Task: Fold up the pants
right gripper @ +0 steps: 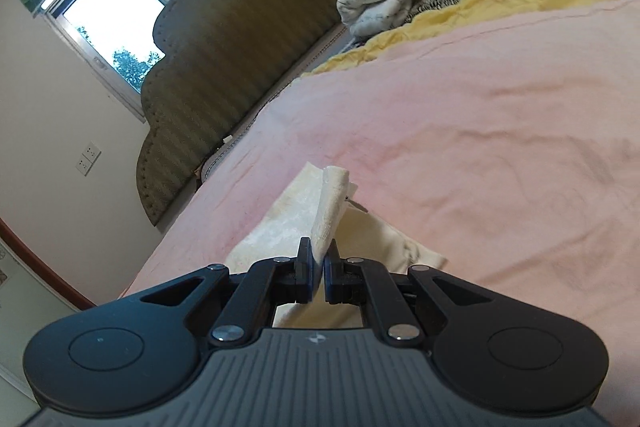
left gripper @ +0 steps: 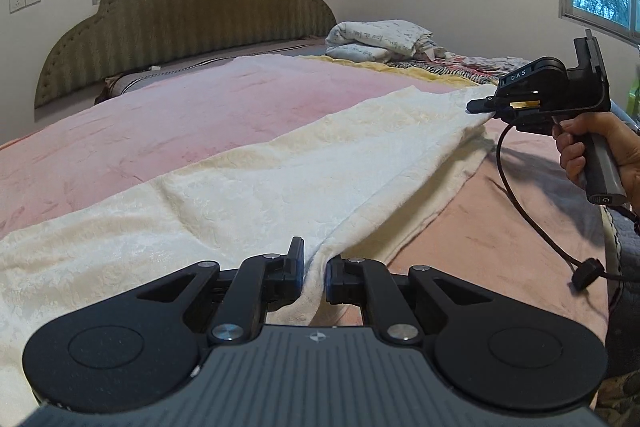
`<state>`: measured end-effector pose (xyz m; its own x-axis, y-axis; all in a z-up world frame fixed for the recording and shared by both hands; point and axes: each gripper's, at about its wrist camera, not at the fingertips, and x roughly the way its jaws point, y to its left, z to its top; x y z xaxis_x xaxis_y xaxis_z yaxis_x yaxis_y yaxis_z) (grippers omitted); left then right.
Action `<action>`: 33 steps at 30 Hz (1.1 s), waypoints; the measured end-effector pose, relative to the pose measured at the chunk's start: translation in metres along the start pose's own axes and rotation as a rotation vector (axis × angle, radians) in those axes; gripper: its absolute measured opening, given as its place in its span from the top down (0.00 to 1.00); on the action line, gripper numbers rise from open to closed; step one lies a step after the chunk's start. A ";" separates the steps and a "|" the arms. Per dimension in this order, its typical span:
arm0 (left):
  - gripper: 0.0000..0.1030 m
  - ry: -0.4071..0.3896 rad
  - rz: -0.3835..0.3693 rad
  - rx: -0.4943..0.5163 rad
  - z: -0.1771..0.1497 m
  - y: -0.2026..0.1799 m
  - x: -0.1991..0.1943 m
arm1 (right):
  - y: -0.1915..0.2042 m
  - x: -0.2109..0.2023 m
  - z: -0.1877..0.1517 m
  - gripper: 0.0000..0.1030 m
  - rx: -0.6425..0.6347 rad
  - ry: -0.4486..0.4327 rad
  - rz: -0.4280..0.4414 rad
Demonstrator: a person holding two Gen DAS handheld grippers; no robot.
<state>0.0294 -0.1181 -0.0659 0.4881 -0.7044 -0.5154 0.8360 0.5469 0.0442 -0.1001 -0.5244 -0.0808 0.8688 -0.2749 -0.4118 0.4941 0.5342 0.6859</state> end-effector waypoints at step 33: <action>0.24 -0.027 0.130 -0.072 0.040 0.019 0.017 | 0.082 0.031 0.004 0.77 -0.527 0.079 -0.145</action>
<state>0.0636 -0.1373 -0.0395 0.5980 -0.6370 -0.4864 0.7458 0.6645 0.0467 -0.0321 -0.4921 -0.0350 0.7783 -0.3252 -0.5371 0.5081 0.8288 0.2345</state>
